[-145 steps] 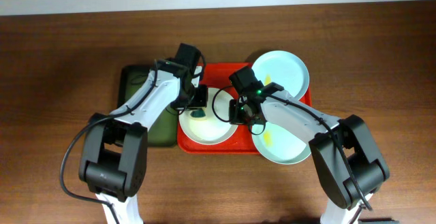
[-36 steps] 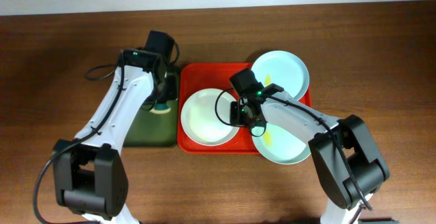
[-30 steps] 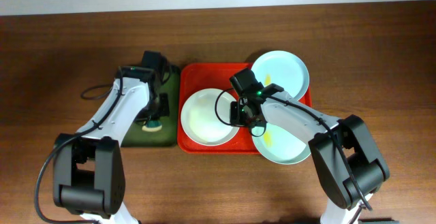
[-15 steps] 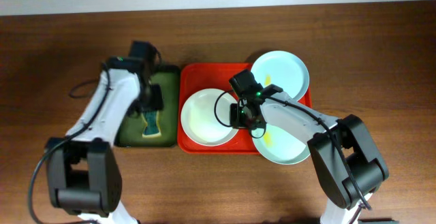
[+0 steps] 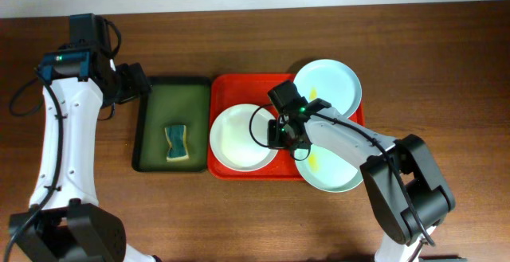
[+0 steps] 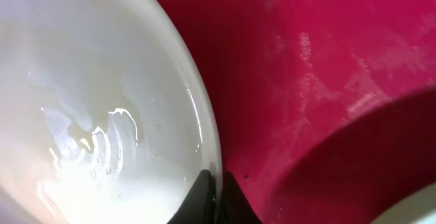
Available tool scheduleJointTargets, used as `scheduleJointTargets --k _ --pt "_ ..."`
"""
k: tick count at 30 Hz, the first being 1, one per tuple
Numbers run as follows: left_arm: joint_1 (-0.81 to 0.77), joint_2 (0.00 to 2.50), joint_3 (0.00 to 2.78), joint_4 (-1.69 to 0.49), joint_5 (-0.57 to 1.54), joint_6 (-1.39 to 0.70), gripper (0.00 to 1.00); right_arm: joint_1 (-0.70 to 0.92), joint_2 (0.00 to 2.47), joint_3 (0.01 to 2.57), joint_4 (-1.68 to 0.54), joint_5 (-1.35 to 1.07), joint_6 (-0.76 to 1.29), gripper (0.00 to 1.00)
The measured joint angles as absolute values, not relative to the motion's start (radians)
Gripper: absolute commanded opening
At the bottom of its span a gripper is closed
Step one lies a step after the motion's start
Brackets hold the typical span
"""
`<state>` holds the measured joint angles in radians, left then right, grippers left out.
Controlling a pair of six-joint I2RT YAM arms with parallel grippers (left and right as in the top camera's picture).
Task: Clean dirty plates on tray and stack at the side
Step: 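Lift the white plate with the right gripper and carry it right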
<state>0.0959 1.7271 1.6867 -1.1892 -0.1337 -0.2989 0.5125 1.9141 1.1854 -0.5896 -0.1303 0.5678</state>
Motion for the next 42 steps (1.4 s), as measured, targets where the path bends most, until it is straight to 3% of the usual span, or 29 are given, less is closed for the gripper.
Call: scheduleJointTargets --k 2,10,15,21,32,37,42 --pt "0.096 1.727 1.687 -1.189 -0.134 -0.299 0.99 0.512 1.914 1.191 -0.607 -0.134 0.547 0.04" --pt "0.096 1.727 1.687 -1.19 -0.131 -0.299 0.99 0.442 1.894 1.451 -1.035 -0.179 0.477 0.04" --pt "0.096 1.727 1.687 -1.19 -0.131 -0.299 0.99 0.453 1.891 1.592 -1.068 -0.214 0.493 0.04" --pt "0.096 1.727 1.687 -1.19 -0.131 -0.299 1.0 0.53 1.89 1.608 -0.807 -0.156 0.577 0.04" --pt "0.096 1.727 1.687 -1.19 -0.131 -0.299 0.99 0.76 2.049 1.612 -0.349 0.294 0.605 0.04" --pt "0.096 1.727 1.687 -1.19 -0.131 -0.299 1.0 0.765 2.083 1.612 -0.22 0.399 0.48 0.04" --pt "0.096 1.727 1.687 -1.19 -0.131 -0.299 0.99 0.773 2.084 1.631 -0.066 0.48 0.147 0.04"
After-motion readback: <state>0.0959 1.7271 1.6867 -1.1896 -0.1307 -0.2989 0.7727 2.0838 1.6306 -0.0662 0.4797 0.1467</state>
